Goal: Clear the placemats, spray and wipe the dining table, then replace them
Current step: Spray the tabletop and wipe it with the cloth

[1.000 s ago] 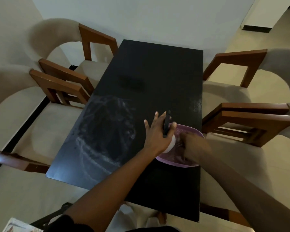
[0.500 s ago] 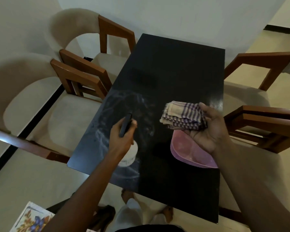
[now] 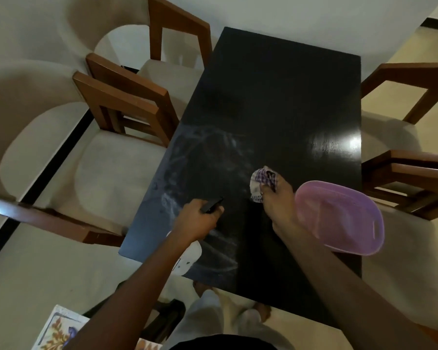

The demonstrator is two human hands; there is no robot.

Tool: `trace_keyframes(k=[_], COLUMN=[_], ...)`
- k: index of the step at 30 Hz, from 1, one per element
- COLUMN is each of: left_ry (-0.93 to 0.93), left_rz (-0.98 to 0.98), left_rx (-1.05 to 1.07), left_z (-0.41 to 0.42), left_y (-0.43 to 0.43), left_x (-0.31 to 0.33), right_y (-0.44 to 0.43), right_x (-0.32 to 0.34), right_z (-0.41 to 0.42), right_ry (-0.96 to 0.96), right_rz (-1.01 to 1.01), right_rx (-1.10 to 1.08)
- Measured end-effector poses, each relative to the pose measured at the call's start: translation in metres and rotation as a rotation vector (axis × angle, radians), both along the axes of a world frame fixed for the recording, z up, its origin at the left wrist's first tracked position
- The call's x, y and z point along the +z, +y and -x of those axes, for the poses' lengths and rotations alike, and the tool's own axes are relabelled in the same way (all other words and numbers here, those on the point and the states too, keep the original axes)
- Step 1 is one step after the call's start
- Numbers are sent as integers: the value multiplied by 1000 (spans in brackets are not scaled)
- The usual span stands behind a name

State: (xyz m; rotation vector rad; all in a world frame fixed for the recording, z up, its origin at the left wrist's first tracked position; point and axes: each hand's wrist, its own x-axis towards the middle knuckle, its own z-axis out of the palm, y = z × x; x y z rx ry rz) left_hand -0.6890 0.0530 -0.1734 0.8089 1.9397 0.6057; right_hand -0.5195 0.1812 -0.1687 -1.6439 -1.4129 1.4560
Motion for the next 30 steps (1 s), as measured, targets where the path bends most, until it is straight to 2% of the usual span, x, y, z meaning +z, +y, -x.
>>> trace_keyframes(k=[3,6,8,11,12,13,15,18,19,21,23,24,27,30], left_ry=[-1,-34,-59,-60,-64,-68,-69,-84,-88,-102,-130,-133,-126,-134], left_rz=[1,-15,-17,-5,-5,-3,-6,-40,-46,-52,-63,-67,-69,-67], left_rx=[-27,-1,22,15,20,27,35,38,34,25,12,9,25,23], left_z=[12,24,34,47,51,55,62,70,72,76,80,81,84,87], left_y=[-8,-15,-16,-14,-12,-10,-6,0,3,8,15,18,32,46], left_x=[-2,-4,-7,-12,-13,-14,-14,-13,-12,-10,-10,-10,-11,-12], right_y=[-4,-28,-65,-119,-119,-106,-62,30,61,100,101,85,3,-49], right_x=[-51,-94,-105,-100,-100,-99,-105,-107,-103,-96,-93,-95,-103,-104], right_z=[5,2,-3,-18,-22,-21,-6,34,45,63,74,76,74,60], right_ry=[-476,-795,-845,-732,-719,-742,-853,-919,-903,-871,-887,-897,-852,-722], right_rz=[-271,-425,-511,-699,-744,-774,-744,-414,-283,-147,-183,-277,-584,-673], right_rx=[343,675,845,1215,1277,1274,1097,664,571,488,526,590,899,1192])
